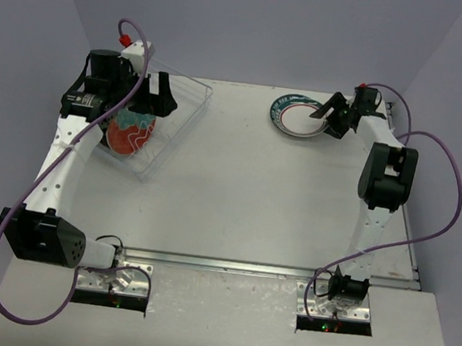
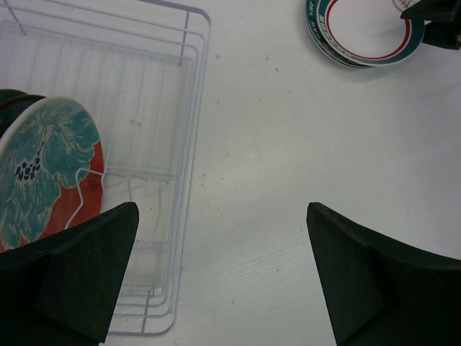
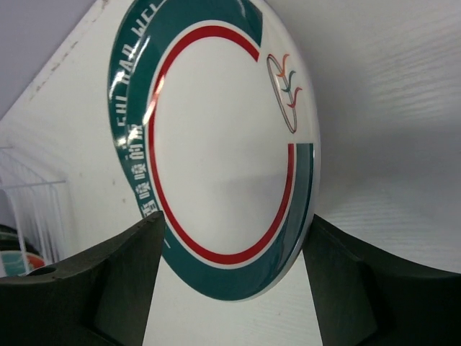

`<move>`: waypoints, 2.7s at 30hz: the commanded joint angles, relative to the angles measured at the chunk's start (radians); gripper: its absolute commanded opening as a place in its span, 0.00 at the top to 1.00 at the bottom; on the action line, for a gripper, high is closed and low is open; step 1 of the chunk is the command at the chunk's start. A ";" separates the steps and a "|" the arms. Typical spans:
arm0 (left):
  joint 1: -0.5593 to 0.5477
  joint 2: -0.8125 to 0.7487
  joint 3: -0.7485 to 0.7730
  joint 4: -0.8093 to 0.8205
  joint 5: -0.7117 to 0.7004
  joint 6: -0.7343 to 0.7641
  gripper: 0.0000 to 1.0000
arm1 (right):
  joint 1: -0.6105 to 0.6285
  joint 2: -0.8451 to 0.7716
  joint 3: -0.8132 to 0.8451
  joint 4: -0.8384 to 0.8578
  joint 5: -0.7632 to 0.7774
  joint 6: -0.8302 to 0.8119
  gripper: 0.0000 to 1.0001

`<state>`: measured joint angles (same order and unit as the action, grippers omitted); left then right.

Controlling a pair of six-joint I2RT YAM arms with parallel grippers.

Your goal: Unload the plates from the dish rack

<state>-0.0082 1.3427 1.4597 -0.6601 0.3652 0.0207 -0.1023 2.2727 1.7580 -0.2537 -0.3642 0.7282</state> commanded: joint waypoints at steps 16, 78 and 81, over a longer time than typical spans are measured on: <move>0.001 -0.018 0.077 -0.035 -0.475 0.057 0.00 | 0.162 -0.125 0.158 -0.245 0.370 -0.375 0.17; 0.069 0.261 -0.117 0.121 -0.480 0.394 1.00 | 0.239 -0.818 -0.558 0.046 0.108 -0.545 0.16; 0.070 0.221 -0.106 0.126 -0.480 0.392 1.00 | 0.239 -0.826 -0.566 0.050 0.100 -0.537 0.16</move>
<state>0.0665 1.5963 1.3702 -0.5500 -0.1701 0.4615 0.1383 1.4929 1.2006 -0.2400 -0.2414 0.1699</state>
